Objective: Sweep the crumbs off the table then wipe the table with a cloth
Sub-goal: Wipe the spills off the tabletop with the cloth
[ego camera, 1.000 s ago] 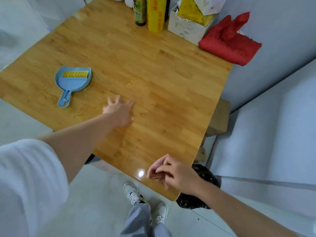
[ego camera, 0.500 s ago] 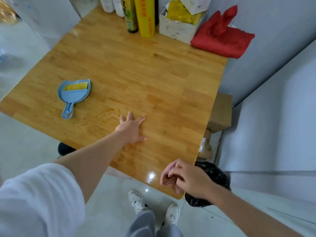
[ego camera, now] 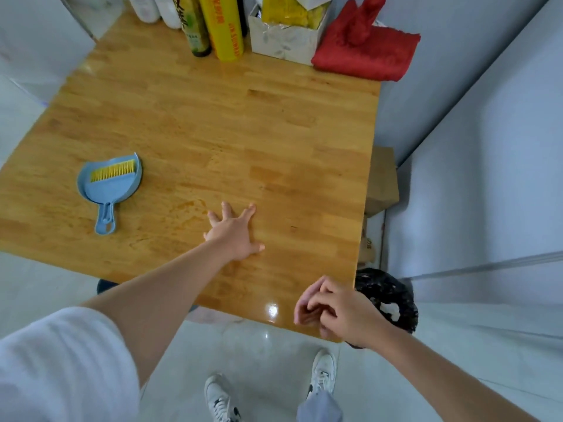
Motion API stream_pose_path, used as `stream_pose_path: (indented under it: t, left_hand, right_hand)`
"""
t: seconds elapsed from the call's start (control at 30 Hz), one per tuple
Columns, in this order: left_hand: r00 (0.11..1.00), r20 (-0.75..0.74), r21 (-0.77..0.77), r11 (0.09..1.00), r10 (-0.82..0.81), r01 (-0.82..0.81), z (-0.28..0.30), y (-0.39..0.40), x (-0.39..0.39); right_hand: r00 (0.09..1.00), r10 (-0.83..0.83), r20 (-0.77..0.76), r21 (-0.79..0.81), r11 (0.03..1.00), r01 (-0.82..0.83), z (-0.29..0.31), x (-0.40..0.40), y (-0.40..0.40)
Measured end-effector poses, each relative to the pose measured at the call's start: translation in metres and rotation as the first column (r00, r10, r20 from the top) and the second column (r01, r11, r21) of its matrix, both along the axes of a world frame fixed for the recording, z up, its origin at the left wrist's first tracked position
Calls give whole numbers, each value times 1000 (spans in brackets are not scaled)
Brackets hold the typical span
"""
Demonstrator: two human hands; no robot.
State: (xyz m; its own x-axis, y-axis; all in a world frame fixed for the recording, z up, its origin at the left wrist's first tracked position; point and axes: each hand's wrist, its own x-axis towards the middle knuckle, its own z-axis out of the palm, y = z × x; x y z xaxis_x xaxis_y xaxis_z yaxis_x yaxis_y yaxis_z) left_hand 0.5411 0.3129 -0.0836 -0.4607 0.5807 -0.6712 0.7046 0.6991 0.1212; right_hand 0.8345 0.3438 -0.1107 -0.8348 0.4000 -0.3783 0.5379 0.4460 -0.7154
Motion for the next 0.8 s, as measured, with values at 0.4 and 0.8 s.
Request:
stream_pose_path:
  t: [0.4, 0.8]
  left_hand:
    - [954, -132, -71, 962, -270, 263, -5, -6, -10]
    - [854, -61, -238, 838, -517, 491, 8, 6, -38]
  right_hand:
    - [925, -357, -130, 59, 929, 366, -12, -96, -117]
    - [716, -682, -150, 208, 686, 697, -9, -134, -128]
